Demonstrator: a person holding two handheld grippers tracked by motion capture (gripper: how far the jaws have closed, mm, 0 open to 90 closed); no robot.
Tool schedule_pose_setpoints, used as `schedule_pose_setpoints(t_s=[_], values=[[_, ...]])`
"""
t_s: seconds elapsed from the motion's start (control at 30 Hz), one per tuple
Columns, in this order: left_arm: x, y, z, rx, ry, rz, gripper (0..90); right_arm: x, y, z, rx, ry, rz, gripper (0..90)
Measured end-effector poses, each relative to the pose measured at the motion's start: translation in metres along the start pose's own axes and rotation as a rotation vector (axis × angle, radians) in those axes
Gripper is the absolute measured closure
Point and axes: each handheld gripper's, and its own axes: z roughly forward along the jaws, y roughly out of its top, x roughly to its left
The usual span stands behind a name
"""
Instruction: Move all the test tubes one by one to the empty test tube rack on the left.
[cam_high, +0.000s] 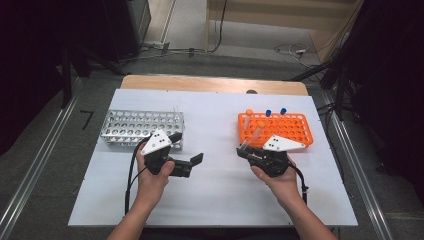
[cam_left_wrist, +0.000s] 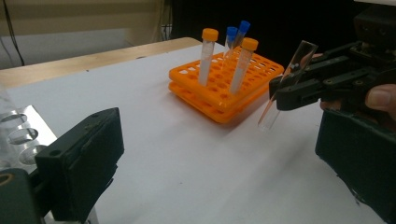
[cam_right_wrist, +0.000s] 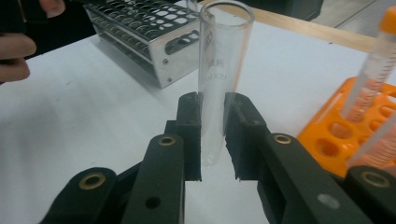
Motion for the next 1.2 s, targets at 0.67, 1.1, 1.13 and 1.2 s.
schedule_pose_setpoints(t_s=[0.67, 1.1, 1.13, 1.2], values=[[-0.031, 0.003, 0.021, 0.056, -0.114, 0.038, 36.5, 0.038, -0.001, 0.028, 0.059, 0.114, -0.05, 74.1], [-0.042, -0.001, 0.032, 0.103, -0.156, 0.088, 66.6, 0.053, 0.0, 0.034, 0.083, 0.173, -0.074, 74.1], [-0.042, -0.002, 0.032, 0.106, -0.158, 0.091, 68.0, 0.053, 0.0, 0.034, 0.081, 0.177, -0.076, 74.1], [-0.042, -0.002, 0.032, 0.109, -0.164, 0.098, 70.9, 0.054, 0.0, 0.034, 0.082, 0.181, -0.08, 74.1]])
